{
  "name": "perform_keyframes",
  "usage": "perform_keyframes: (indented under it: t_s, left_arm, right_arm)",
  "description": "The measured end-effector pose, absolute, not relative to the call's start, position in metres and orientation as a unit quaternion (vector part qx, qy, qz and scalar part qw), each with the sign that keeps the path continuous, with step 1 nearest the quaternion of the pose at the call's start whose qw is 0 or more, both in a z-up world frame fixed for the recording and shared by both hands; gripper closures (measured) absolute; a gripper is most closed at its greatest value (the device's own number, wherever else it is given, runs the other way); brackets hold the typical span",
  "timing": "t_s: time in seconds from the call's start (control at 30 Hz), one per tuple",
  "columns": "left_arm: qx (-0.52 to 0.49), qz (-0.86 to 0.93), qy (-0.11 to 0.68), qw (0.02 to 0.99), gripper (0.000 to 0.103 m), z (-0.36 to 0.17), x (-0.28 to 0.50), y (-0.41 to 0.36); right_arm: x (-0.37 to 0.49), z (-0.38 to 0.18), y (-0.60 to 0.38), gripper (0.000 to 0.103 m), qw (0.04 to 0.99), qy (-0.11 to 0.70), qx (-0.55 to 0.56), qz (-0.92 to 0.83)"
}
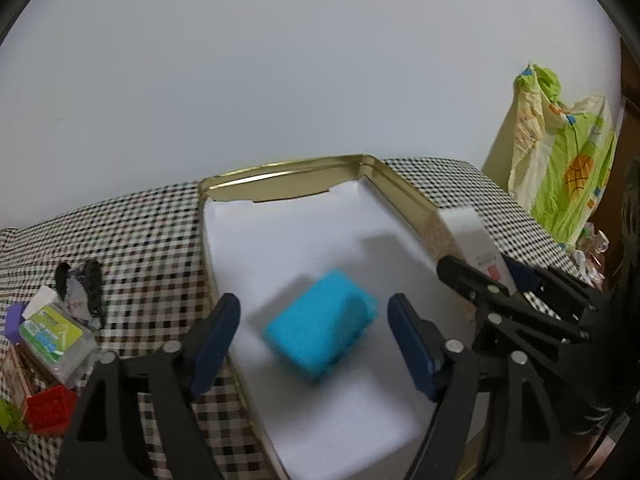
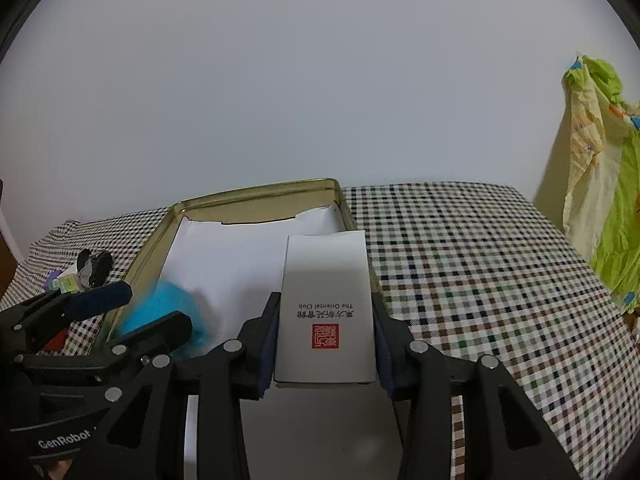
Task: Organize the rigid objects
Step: 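Carry the blue brick and white box into the gold tray with both tools, then open both tools to release the items and withdraw from the tray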
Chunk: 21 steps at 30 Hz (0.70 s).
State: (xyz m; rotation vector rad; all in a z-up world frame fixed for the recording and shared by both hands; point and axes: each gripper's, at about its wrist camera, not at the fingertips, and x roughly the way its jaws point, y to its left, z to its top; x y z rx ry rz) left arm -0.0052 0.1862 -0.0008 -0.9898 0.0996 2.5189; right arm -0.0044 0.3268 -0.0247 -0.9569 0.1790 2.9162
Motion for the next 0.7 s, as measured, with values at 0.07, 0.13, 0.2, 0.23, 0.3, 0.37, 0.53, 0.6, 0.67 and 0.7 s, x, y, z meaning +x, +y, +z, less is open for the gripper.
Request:
perform_keyframes:
  t_s: [0.07, 0.13, 0.2, 0.23, 0.3, 0.37, 0.53, 0.6, 0.67, 0.7]
  left_arm:
    - [-0.349, 0.912, 0.027, 0.215, 0.011, 0.004, -0.004, 0.180]
    - [-0.327, 0.922, 0.017, 0.209, 0.001, 0.012, 0.001, 0.171]
    - [-0.298, 0.932, 0.011, 0.204, 0.001, 0.018, 0.007, 0.160]
    - [-0.284, 0.938, 0.010, 0.200, 0.000, 0.020, 0.010, 0.155]
    - [-0.268, 0.945, 0.009, 0.190, 0.000, 0.021, 0.012, 0.147]
    - [-0.257, 0.951, 0.006, 0.172, 0.001, 0.021, 0.013, 0.137]
    - [-0.266, 0.955, -0.006, 0.129, 0.000, 0.011, 0.006, 0.116]
    - [-0.273, 0.955, -0.004, 0.115, 0.000, 0.006, 0.003, 0.111]
    - [-0.272, 0.957, -0.002, 0.103, 0.000, 0.003, 0.002, 0.107]
    - [-0.268, 0.958, -0.001, 0.097, 0.000, 0.003, 0.004, 0.107]
  right_arm:
    - [-0.005, -0.024, 0.329, 0.055, 0.028, 0.070, -0.315, 0.946]
    - [0.001, -0.019, 0.334, 0.045, 0.025, 0.084, -0.297, 0.951]
    - [0.010, -0.012, 0.338, 0.023, 0.026, 0.100, -0.269, 0.958]
    - [0.016, -0.007, 0.340, 0.019, 0.032, 0.105, -0.248, 0.963]
    - [0.028, 0.001, 0.344, 0.017, 0.043, 0.111, -0.212, 0.970]
    - [0.034, 0.005, 0.347, 0.017, 0.058, 0.116, -0.192, 0.973]
    - [0.042, 0.007, 0.358, 0.017, 0.108, 0.130, -0.169, 0.971]
    - [0.042, 0.006, 0.362, 0.017, 0.111, 0.143, -0.172, 0.968]
    - [0.040, 0.005, 0.363, 0.017, 0.110, 0.150, -0.177, 0.966]
    - [0.038, 0.003, 0.362, 0.017, 0.110, 0.151, -0.179, 0.966]
